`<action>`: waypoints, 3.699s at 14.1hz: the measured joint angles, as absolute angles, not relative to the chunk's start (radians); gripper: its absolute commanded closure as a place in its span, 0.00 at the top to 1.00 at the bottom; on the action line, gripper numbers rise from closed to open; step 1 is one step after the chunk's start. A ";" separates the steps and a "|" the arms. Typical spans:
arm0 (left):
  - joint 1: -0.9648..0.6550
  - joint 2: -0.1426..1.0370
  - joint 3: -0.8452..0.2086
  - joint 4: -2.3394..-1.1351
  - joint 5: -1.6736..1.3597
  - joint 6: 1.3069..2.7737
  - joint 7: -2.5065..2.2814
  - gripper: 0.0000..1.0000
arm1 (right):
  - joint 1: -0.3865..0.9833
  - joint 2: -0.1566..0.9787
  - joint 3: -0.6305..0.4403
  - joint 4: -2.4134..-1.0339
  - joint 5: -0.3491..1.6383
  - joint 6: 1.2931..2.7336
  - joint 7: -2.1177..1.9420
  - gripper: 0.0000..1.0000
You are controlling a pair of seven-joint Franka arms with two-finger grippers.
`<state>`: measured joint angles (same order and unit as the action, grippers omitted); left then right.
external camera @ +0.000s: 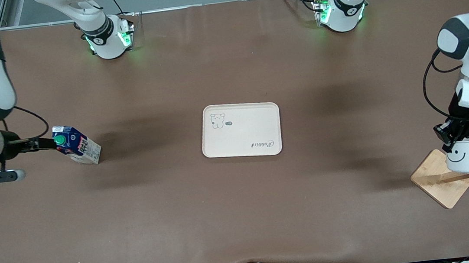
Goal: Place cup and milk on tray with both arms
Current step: 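Lift the mug off the stand while the right gripper reaches the milk, then carry the mug to the tray while the right gripper grasps the milk, then lower the mug onto the tray and open the left gripper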
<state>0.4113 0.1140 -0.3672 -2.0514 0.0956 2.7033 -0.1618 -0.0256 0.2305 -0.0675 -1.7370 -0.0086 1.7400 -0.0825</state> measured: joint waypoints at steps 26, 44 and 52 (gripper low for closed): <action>-0.156 0.621 -0.630 -1.676 0.090 2.174 -1.273 0.00 | -0.049 0.168 -0.068 -2.002 -0.002 1.855 0.073 0.08; -0.195 0.710 -0.588 -1.633 0.172 2.123 -1.262 1.00 | 0.111 0.199 -0.052 -1.563 0.001 1.475 0.130 0.14; -0.053 0.600 -0.582 -1.372 0.179 1.745 -0.989 1.00 | 0.400 0.313 -0.045 -1.495 0.166 1.490 0.466 0.13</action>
